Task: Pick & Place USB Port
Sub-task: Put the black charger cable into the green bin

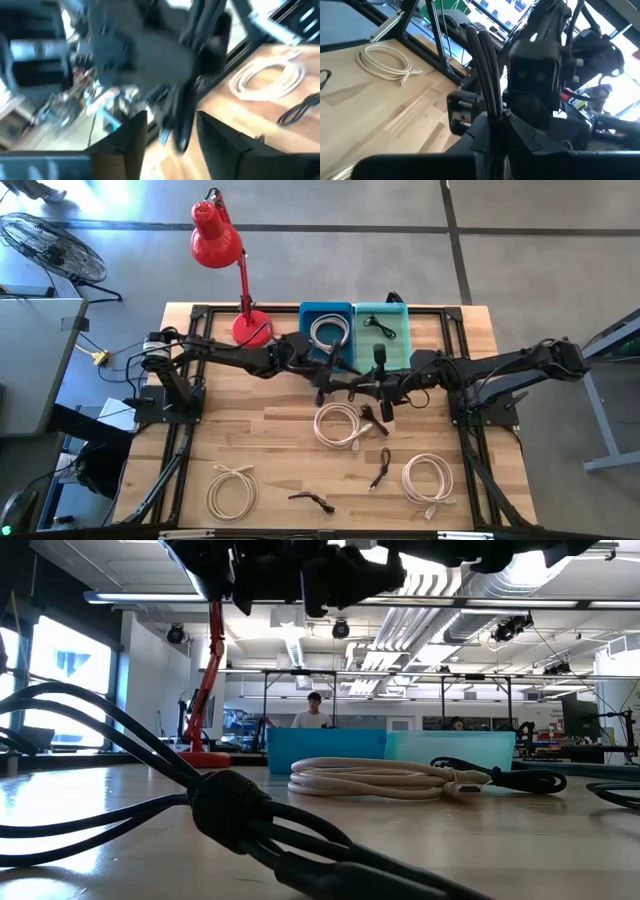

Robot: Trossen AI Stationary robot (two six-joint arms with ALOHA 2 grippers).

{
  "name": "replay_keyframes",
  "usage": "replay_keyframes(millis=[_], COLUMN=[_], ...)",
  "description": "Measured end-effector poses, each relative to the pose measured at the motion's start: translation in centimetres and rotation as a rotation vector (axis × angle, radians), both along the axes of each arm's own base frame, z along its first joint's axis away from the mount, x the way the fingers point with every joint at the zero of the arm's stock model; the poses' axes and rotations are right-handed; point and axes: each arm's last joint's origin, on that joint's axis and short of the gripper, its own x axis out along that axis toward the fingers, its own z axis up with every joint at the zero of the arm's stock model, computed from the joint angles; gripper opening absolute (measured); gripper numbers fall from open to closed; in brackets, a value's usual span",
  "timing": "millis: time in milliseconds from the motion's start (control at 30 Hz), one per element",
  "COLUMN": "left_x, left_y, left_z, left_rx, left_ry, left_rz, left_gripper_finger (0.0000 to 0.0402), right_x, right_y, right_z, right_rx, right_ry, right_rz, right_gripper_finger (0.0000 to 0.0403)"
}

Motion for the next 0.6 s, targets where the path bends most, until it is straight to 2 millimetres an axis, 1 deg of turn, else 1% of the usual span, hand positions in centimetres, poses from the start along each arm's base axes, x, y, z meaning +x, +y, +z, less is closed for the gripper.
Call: replay_keyframes(millis=[100, 233, 300, 467, 533, 600], left_x=[0.0, 0.0, -0.1, -0.4, -0.5, -0.5], left_y=[0.2, 0.5, 0.7, 0.8, 0.8, 0.8], left_z=[-0.4, -0.9, -1.2, -1.4, -1.6, -1.7], left_rx=[-0.001, 0.002, 0.005, 0.013, 0.015, 0.016], left_ry=[0.041, 0.099, 0.129, 0.189, 0.214, 0.230], left_rz=[0.082, 0.189, 0.232, 0.307, 0.314, 0.320], left_gripper_finger=[0.0188, 0.0191, 0.0189, 0.0185, 0.0185, 0.0185], right_x=[0.0, -0.1, -0.2, -0.9, -1.2, -1.4], right_y=[0.0, 0.0, -0.2, -1.6, -2.3, -3.2], right_z=[-0.1, -0.3, -0.5, -1.1, -1.4, -1.6], right_rx=[-0.001, -0.031, -0.064, -0.152, -0.156, -0.121], right_ry=[0.013, 0.034, 0.056, 0.122, 0.147, 0.161], right_rz=[-0.029, -0.173, -0.310, -0.770, -0.878, -0.924], right_gripper_finger=[0.0027, 0.0027, 0.0027, 0.0027, 0.0027, 0.0027])
